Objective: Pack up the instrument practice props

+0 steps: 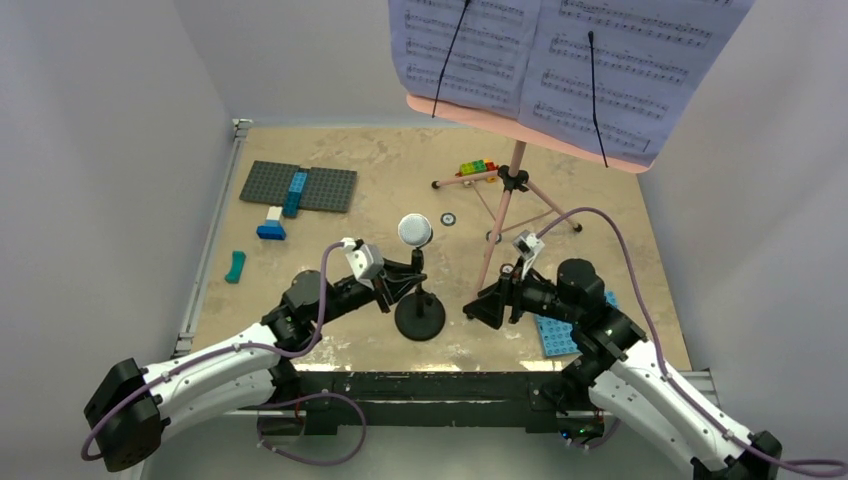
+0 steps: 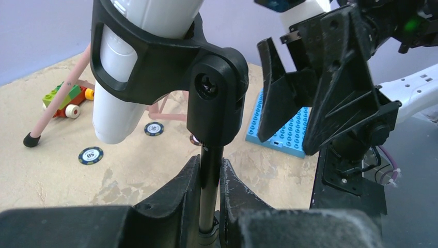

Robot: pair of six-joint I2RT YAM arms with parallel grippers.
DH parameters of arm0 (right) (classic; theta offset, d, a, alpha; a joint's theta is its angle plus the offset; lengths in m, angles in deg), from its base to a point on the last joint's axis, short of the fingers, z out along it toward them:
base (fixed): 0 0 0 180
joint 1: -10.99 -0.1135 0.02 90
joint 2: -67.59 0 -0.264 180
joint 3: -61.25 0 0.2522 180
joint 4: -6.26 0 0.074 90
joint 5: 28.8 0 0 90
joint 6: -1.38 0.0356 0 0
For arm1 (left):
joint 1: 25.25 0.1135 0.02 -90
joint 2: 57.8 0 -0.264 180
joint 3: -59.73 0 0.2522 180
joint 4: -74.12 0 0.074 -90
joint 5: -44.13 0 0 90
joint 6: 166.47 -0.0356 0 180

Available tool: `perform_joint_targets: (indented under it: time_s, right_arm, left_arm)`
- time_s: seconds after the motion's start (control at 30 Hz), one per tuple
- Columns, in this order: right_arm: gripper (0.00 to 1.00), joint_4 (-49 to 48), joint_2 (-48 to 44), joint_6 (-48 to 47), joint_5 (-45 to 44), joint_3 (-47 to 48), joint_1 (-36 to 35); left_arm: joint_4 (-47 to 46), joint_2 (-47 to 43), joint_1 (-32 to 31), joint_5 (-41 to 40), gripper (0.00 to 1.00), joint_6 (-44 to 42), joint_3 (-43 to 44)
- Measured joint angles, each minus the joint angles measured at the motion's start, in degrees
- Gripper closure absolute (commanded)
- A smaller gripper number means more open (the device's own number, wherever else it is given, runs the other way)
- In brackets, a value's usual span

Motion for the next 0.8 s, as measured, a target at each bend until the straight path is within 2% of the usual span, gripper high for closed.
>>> perform_joint_targets:
  time_s: [0.33,0.8]
  right_arm:
    - [0.29,-9.0,14.1,-1.2,-4.3,1.0,-10.0]
    - [0.39,-19.5,24.9,-0.8,-12.5,3.3,-15.8]
  left_arm:
    - [0.1,-3.8,-0.7,-0.3,1.0,0.6,-2.4]
    - [0.5,-4.5,-0.8,-2.6,1.0,2.0,-2.8]
